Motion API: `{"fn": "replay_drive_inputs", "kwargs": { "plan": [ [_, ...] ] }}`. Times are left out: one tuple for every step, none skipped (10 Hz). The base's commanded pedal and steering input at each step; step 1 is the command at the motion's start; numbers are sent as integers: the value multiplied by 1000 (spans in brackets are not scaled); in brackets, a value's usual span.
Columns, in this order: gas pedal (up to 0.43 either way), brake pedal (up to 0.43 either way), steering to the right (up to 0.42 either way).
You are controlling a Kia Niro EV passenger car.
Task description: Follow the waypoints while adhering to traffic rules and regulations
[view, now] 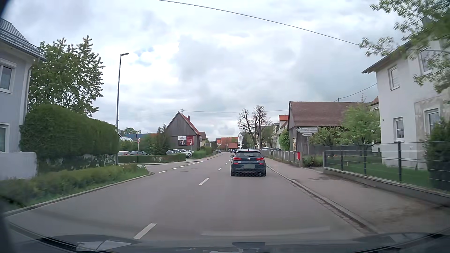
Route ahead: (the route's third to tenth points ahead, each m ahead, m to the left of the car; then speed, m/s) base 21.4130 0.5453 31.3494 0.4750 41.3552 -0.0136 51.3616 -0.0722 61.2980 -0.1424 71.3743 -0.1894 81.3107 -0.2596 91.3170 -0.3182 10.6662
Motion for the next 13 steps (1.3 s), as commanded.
{"fn": "replay_drive_inputs", "kwargs": {
  "plan": [
    [150,6,6],
    [157,12,6],
    [157,12,5],
    [157,12,5],
    [157,12,5],
    [169,12,3],
    [209,12,2],
    [220,12,2],
    [220,12,2],
    [240,6,0],
    [248,12,-1],
    [248,12,-1],
    [248,12,-2]
  ]
}}
